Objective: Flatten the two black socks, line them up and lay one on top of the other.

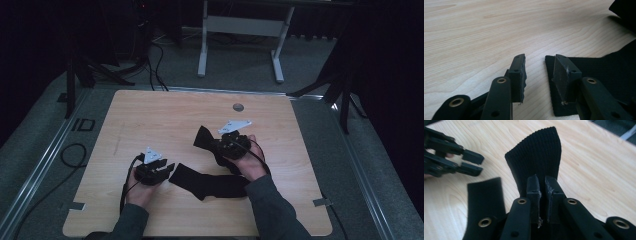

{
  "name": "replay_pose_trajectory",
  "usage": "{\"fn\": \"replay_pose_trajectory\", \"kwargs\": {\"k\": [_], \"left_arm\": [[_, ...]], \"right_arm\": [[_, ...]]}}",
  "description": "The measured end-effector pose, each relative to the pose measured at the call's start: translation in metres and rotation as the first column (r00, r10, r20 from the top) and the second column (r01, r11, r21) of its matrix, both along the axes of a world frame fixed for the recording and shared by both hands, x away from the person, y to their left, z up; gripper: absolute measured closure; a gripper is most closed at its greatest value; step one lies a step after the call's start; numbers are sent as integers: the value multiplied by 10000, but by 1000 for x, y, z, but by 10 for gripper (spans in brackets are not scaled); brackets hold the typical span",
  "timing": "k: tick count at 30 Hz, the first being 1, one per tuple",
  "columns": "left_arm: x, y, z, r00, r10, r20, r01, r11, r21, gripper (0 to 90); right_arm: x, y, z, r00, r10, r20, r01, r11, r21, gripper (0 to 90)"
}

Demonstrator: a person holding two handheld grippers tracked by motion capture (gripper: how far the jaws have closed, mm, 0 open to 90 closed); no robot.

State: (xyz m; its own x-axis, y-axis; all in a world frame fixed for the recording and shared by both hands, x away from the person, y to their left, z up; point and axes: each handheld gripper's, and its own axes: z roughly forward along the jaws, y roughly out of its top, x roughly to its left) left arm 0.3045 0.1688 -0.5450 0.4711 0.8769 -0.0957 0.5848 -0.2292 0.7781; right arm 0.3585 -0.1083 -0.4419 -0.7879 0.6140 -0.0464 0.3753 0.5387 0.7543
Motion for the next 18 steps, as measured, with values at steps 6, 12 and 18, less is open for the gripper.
{"fn": "replay_pose_trajectory", "kwargs": {"k": [6,12,18], "left_arm": [[0,10,4,9992,381,71,-379,9991,-180,620],[-2,14,7,9986,506,161,-501,9984,-258,621],[-3,12,7,9988,435,208,-431,9989,-168,621]], "right_arm": [[-17,18,-1,9995,8,-321,-16,9997,-253,834],[-25,39,-30,9903,-215,-1375,154,9989,-450,835],[-31,53,-49,9808,-259,-1934,161,9985,-521,837]]}}
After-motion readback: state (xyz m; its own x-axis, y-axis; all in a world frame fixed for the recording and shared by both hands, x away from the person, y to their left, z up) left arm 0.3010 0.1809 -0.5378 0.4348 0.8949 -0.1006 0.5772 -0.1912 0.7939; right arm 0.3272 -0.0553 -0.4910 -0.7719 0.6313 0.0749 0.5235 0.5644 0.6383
